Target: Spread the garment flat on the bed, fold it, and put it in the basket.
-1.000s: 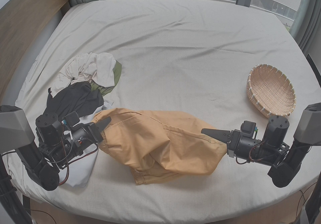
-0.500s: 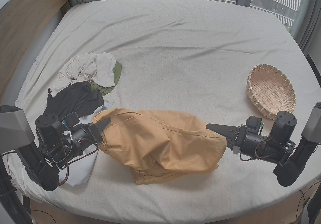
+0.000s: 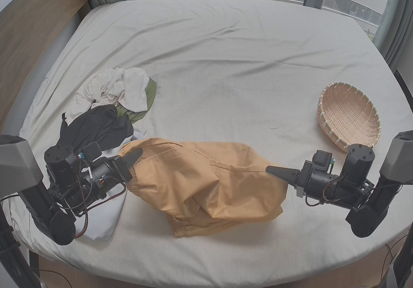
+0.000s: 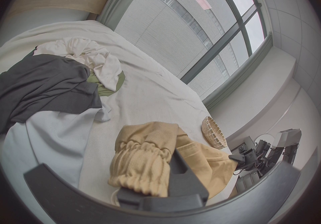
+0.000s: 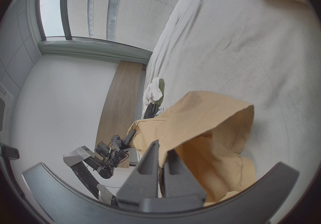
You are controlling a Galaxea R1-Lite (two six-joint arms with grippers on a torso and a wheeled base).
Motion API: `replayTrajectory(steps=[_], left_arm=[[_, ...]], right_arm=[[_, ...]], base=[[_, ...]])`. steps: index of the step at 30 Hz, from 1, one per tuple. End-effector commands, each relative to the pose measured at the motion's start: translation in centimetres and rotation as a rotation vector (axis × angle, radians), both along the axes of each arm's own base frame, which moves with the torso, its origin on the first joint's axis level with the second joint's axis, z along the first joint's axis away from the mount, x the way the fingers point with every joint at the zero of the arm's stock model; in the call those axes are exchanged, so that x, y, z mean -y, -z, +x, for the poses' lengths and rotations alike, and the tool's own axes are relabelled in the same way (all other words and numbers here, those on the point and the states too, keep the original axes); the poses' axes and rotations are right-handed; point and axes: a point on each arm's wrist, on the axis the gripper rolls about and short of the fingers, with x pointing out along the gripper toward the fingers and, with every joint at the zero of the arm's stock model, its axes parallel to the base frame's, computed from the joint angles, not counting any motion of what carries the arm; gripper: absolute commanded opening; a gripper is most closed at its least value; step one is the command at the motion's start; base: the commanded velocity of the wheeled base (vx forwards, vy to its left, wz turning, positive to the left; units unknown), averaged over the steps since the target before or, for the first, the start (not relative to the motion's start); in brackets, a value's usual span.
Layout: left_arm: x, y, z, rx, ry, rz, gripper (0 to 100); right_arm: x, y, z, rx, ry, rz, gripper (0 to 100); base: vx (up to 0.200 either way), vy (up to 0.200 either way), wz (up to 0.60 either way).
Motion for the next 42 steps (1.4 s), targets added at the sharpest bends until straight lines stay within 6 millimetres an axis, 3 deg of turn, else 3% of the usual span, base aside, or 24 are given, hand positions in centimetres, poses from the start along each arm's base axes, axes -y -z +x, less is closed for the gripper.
replayTrajectory(steps=[1, 5, 11, 15, 25, 32, 42], left_arm=[[0.8, -1.8, -0.1, 0.07, 0.035, -0.022, 0], [1.6, -2.4, -0.7, 0.093, 0.134, -0.023, 0], [1.5, -3.7, -1.2, 0.153, 0.176, -0.015, 0], [1.4, -4.5, -1.7, 0.202, 0.207, 0.008, 0], [1.4, -8.7, -2.1, 0.335, 0.218, -0.066, 0], [1.3, -11.2, -1.3, 0.426, 0.209, -0.103, 0], [-0.6, -12.1, -1.0, 0.462, 0.143, -0.095, 0]], right_arm=[[1.5, -2.3, -0.2, 0.096, 0.047, 0.007, 0], [2.4, -5.4, -1.9, 0.213, 0.059, 0.023, 0], [2.8, -8.5, -3.5, 0.335, 0.06, 0.053, 0], [3.1, -9.7, -3.6, 0.381, 0.069, 0.065, 0], [4.6, -11.9, -3.2, 0.46, 0.127, 0.075, 0], [5.2, -15.2, -3.6, 0.457, 0.15, 0.068, 0], [7.1, -16.9, -3.6, 0.494, 0.223, 0.039, 0]], base=[[0.0, 0.0, 0.0], [0.0, 0.0, 0.0], [0.0, 0.0, 0.0], [0.0, 0.0, 0.0], [0.0, 0.0, 0.0], [0.0, 0.0, 0.0], [0.0, 0.0, 0.0]])
